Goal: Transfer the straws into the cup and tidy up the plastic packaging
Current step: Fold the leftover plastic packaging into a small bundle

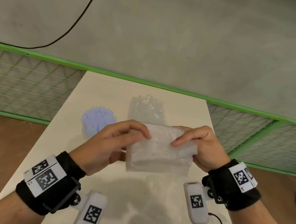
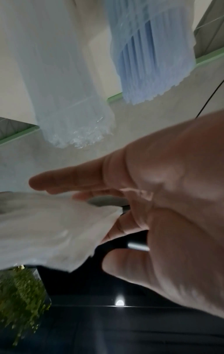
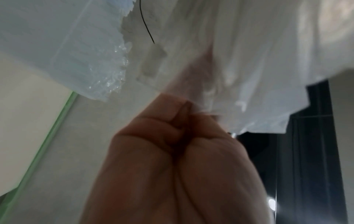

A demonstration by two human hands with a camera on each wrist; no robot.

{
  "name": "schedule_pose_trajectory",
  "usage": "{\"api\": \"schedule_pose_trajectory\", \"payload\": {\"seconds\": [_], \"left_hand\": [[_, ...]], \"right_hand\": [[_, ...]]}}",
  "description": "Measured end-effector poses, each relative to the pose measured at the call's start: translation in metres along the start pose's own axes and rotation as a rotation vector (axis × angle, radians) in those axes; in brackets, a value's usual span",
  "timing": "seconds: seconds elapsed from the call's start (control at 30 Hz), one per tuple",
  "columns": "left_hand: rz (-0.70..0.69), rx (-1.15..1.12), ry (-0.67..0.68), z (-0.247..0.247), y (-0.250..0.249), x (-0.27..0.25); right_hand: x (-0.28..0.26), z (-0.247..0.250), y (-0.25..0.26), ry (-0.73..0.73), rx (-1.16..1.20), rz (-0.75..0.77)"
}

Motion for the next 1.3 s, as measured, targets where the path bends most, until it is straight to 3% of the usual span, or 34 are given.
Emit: {"api": "schedule_pose_trajectory", "payload": {"seconds": [0.17,0.3,0.47,0.6,0.67,0.73,0.83,0.93,1.0,1.13,1.2,1.3], "left_hand": [[0.002,0.145,-0.042,0.001,0.0,0.001],[-0.01,0.253,-0.072,0.005,-0.001,0.004],[-0.015,0.289,-0.095,0.007,-0.001,0.006],[-0.029,0.233,-0.067,0.003,0.004,0.007],[-0.049,0.224,-0.08,0.001,0.006,0.01],[-0.064,0.228,-0.087,-0.002,0.008,0.015],[-0.069,0.168,-0.071,-0.008,0.014,0.02],[-0.069,0.165,-0.045,-0.02,0.018,0.026],[-0.061,0.18,-0.049,-0.023,0.024,0.03],[0.021,0.311,-0.105,0.008,0.052,0.024],[0.091,0.53,-0.152,0.036,0.068,0.011],[0.201,0.887,-0.183,0.063,0.094,-0.01]], "right_hand": [[0.0,-0.003,0.006,0.045,-0.114,-0.013],[-0.003,-0.003,-0.001,0.075,0.077,-0.172],[-0.004,0.008,-0.025,-0.164,-0.177,-0.251],[-0.01,0.002,-0.03,-0.108,-0.136,-0.242],[-0.012,-0.001,-0.032,-0.193,-0.054,-0.243],[-0.012,0.004,-0.037,-0.369,-0.056,-0.209],[-0.02,0.02,-0.026,-0.639,-0.37,-0.061],[-0.031,0.023,-0.013,-0.699,-0.723,0.009],[-0.034,0.029,-0.018,-0.677,-0.726,0.029],[-0.042,0.054,-0.082,-0.629,-0.396,-0.084],[-0.06,0.055,-0.117,-0.56,-0.594,-0.195],[-0.082,0.012,-0.2,-0.034,-1.031,-0.46]]}}
Point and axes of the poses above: each hand's wrist, its own x-axis towards the middle knuckle, its own z-axis out of the back of the hand, y = z × x, the point moved 10 cm from there along x, towards the middle knuckle, and after that the axes turned 8 degrees about y, right-handed, at the moved point
